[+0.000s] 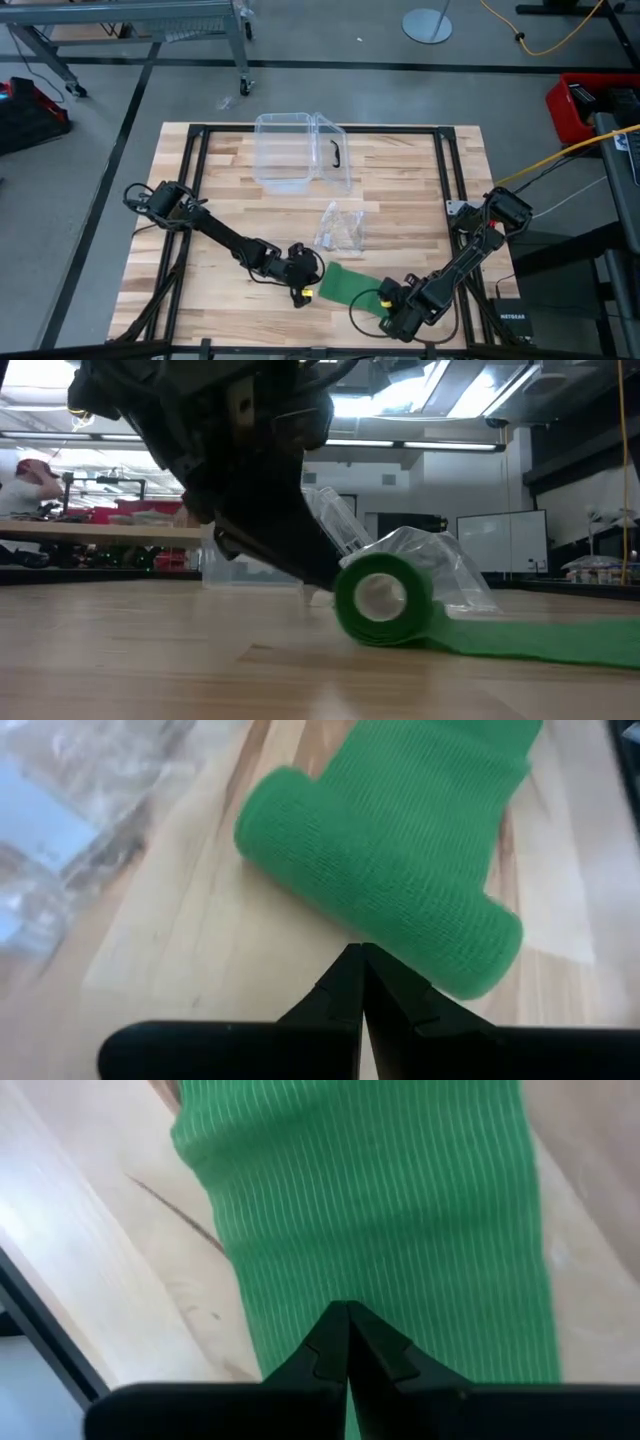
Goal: Roll bandage
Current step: Roll the green bandage
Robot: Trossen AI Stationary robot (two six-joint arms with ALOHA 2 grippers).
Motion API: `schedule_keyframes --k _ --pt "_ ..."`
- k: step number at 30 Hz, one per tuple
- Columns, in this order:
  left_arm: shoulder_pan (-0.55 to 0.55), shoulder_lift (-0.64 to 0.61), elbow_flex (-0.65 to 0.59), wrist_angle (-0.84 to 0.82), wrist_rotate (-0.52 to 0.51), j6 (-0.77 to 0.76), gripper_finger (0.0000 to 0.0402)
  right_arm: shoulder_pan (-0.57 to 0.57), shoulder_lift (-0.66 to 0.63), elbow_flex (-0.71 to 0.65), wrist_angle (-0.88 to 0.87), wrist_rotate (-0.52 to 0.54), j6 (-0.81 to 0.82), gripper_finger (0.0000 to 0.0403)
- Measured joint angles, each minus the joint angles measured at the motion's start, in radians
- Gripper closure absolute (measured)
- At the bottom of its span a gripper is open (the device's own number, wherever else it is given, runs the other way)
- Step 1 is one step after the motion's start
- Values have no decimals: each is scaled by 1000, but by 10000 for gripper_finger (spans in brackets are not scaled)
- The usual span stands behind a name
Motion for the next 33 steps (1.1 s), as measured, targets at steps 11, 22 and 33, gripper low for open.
schedule_keyframes --k 11,22,33 --pt "3 0 0 47 2 19 401 13 56 7 18 -56 60 398" --pt "12 5 0 118 15 45 401 66 68 30 29 -32 141 398" --pt "18 51 52 149 48 112 401 73 69 35 34 -25 145 398"
